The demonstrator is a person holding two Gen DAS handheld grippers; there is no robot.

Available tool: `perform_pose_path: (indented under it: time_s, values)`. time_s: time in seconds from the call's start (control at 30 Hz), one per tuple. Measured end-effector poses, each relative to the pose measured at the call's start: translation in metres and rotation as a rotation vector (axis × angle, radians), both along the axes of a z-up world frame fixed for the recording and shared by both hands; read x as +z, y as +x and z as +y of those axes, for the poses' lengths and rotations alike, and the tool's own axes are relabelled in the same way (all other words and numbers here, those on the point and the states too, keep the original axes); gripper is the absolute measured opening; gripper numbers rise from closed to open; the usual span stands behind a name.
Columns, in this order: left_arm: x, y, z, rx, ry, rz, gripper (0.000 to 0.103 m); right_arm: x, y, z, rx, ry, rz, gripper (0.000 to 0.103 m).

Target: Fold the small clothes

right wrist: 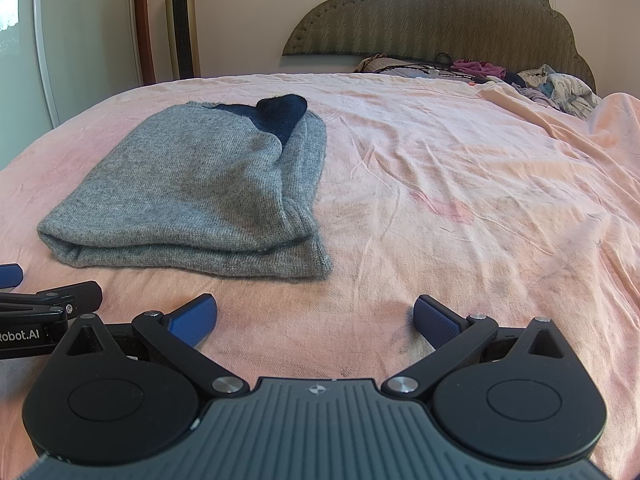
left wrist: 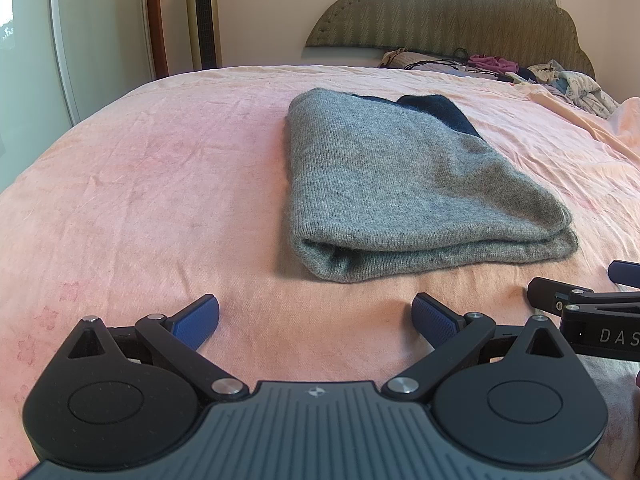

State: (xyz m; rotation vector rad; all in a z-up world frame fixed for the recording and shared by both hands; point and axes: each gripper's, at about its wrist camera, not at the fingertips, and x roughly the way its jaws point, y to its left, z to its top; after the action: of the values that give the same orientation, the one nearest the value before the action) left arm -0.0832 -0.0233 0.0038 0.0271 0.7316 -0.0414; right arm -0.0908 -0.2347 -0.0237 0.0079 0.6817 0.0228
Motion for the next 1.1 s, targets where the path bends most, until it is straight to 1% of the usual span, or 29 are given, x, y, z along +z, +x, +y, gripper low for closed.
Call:
perform_pose_path:
  time_s: [0.5,0.9,1.1]
  values:
    - [0.0,0.0,-0.0006,0.005,0.002,0.003,0.103,0.0001,0.0001,0.0,0.0,0.0,0.0,0.103]
    - [0.0051,0.0028,-0.0018,0.026,-0.011,0.047,0.103,0.0001,0.0001,0.0004,0.0,0.0,0.0,0.103]
    - [0.0051,0.0025,-0.0022,0.025,-0.011,0.046,0.103,0.0,0.0001,0.0004,0.0,0.0,0.0,0.103]
